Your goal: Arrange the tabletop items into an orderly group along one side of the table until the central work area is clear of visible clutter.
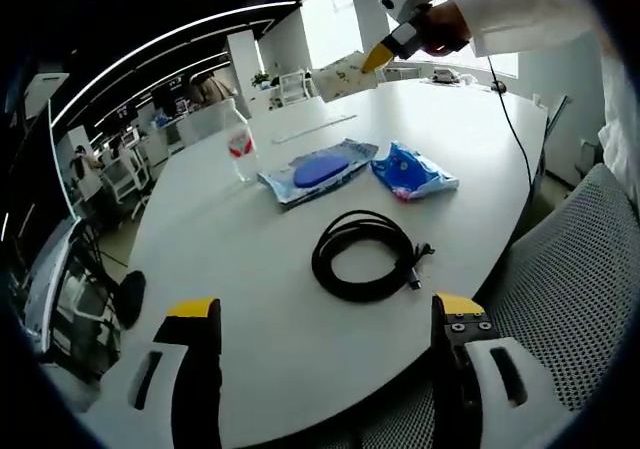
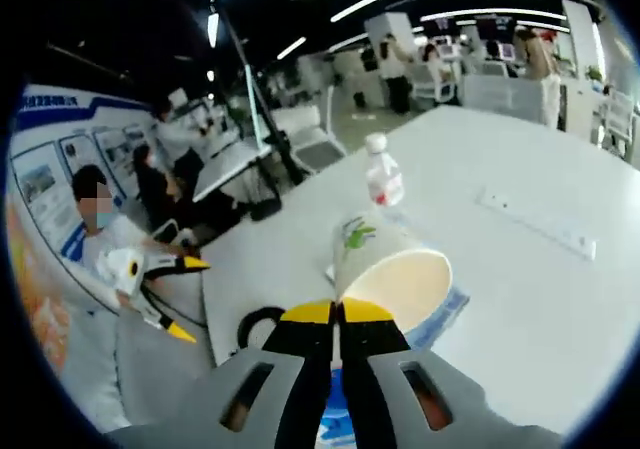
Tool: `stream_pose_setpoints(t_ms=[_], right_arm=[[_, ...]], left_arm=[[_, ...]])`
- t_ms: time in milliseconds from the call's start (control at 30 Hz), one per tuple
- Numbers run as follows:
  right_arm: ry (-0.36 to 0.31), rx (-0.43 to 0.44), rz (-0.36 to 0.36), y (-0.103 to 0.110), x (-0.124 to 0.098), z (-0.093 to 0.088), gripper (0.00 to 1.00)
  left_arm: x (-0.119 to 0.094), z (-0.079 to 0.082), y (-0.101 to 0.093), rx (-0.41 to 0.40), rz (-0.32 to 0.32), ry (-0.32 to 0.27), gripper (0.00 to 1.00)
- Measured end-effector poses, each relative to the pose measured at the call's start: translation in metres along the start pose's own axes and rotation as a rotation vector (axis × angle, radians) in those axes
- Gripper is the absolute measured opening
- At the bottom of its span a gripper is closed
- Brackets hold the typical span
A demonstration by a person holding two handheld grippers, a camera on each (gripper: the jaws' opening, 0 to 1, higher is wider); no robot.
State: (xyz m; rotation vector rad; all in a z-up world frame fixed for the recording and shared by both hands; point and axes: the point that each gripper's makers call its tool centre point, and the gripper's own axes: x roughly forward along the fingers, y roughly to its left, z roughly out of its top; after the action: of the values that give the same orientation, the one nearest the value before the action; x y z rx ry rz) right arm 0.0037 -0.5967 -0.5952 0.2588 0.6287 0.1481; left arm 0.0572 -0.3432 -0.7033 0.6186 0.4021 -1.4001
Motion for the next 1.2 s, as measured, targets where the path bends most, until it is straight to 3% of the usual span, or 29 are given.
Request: stream_pose_setpoints(t_ms=[400, 567, 767, 1200], right_arm=[[0.049, -0.059, -0.008, -0.015, -0.010, 0.013, 0.00], [0.100, -0.127, -0.018, -0.018, -0.013, 0.013, 0.00], [0.202, -0.286, -0.050, -0.024, -0.012, 0.012, 0.00], [0.303, -0.455, -0.037, -0.024, 0.003, 0.019, 0.00]], left_arm=[[0.001, -0.004, -0.003, 0.036, -0.009, 0.019, 0.87], [0.001, -0.003, -0.003, 0.036, -0.008, 0.018, 0.87], [0.000, -0.003, -0.002, 0.045, -0.005, 0.014, 0.85], [-0.001, -0.003, -0.001, 0.052, 0.004, 0.017, 0.83]])
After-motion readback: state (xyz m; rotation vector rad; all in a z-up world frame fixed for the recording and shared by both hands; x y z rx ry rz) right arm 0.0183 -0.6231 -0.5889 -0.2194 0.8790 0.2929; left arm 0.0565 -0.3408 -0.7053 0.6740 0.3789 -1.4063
